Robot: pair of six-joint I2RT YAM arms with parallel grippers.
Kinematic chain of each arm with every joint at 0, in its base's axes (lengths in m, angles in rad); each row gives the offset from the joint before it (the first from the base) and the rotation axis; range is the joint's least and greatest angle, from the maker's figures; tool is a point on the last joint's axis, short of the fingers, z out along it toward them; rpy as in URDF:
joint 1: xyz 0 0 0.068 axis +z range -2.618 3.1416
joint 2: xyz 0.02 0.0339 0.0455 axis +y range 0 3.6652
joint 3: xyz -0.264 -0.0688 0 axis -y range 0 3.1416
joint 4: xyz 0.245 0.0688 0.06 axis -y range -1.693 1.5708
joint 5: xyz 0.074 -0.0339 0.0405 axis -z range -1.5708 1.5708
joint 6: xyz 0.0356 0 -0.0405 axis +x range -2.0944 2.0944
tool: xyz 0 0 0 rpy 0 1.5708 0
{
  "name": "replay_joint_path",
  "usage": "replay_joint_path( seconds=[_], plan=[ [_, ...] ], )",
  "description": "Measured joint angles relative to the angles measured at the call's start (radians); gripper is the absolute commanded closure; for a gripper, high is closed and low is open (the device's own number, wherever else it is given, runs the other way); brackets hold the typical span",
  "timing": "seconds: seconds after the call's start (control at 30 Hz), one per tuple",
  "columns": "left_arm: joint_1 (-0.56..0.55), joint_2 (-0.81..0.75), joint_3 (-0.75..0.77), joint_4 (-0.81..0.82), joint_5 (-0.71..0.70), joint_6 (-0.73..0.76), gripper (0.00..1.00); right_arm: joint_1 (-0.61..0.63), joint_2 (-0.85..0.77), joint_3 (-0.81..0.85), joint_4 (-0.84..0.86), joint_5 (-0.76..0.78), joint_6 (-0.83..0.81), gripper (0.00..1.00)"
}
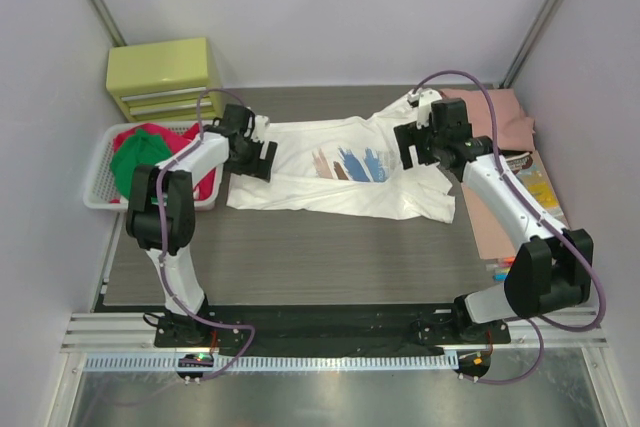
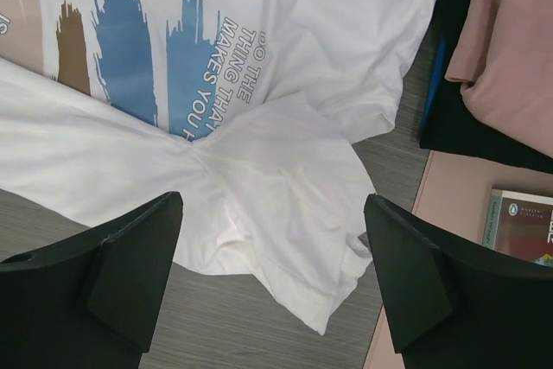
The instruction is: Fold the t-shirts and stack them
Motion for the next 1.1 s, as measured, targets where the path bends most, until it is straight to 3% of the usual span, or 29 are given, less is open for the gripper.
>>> replay_joint_path(
  seconds=[0.17,0.3,0.4,0.57,0.87,1.1],
  plan=[
    [-0.013,-0.029,-0.001,0.023,-0.015,-0.001,0.12,0.002,-0.082,-0.055,-0.003,-0.014,0.001,0.08],
    [-0.02,-0.029,-0.008,0.047,-0.044,-0.01,0.16,0.002,-0.092,-0.063,-0.016,-0.018,-0.002,0.19],
    [-0.023,-0.029,-0.01,0.053,-0.045,-0.009,0.18,0.002,-0.091,-0.068,-0.021,-0.018,-0.001,0.2],
    [-0.047,-0.012,-0.007,0.068,-0.101,0.005,0.14,0.002,-0.091,-0.068,-0.022,-0.023,-0.001,0.19],
    [-0.059,0.084,0.022,0.084,-0.13,0.017,0.2,0.002,-0.091,-0.092,-0.024,-0.008,-0.006,0.18],
    [-0.081,0.135,0.094,0.08,-0.203,0.004,0.14,0.002,-0.09,-0.095,-0.024,-0.008,-0.005,0.18]
  ],
)
